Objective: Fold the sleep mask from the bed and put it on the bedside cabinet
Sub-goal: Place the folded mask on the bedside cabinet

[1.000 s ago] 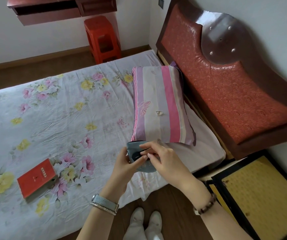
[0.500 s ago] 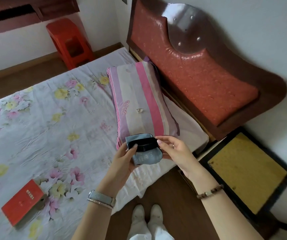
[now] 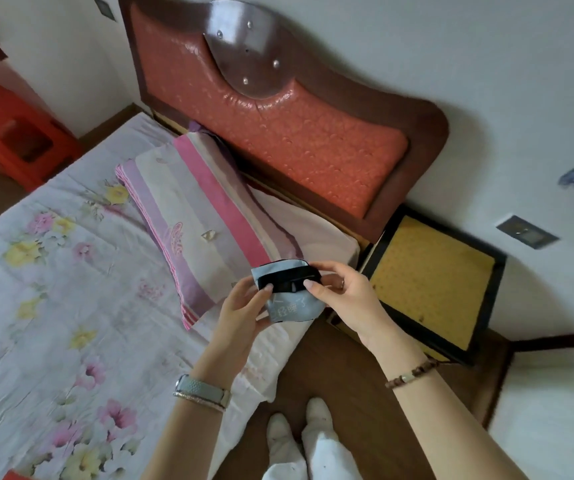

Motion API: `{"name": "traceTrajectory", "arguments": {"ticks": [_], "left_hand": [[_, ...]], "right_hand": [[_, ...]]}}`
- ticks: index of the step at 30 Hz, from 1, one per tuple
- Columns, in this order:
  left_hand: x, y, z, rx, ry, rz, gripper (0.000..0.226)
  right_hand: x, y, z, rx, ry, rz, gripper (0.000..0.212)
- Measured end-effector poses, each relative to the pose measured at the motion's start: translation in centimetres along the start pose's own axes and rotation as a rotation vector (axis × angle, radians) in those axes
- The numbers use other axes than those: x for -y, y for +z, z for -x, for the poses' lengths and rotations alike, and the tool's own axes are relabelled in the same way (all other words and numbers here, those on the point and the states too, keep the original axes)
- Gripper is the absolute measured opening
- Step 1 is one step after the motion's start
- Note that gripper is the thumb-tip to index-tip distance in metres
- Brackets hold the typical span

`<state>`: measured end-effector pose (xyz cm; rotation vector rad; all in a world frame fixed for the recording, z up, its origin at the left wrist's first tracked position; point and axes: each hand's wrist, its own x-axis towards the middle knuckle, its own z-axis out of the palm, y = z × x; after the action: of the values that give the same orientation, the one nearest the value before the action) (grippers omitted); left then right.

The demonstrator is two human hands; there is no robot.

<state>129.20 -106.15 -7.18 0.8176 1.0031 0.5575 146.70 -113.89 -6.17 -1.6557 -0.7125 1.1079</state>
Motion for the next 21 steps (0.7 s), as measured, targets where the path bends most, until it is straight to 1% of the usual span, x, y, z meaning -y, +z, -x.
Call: {"name": "traceTrajectory", "arguments": {"ticks": [4, 7, 12, 15, 21], "left_hand": [[1.5, 2.1, -1.4, 0.052, -0.034, -0.078, 0.02], [2.8, 4.6, -2.2, 0.105, -0.056, -0.165, 0.014], [5.4, 10.1, -4.4, 0.17, -0.094, -0.4, 0.023], [7.1, 13.8, -5.9, 0.182, -0.103, -0.495, 0.027], [11.0, 19.4, -11.2, 0.178, -0.084, -0.542, 0.024]], "right_hand": [[-2.0, -2.2, 0.9, -0.127, 0.081, -0.07, 0.028], [-3.6, -4.6, 1.9, -0.209, 0.125, -0.074, 0.024], [-6.2, -9.9, 3.0, -0.325, 0.177, -0.075, 0.024], [-7.9, -13.2, 3.2, -0.386, 0.222, -0.069, 0.025], [-11.5, -18.9, -0.1, -0.48, 0.277, -0.039, 0.032]]}}
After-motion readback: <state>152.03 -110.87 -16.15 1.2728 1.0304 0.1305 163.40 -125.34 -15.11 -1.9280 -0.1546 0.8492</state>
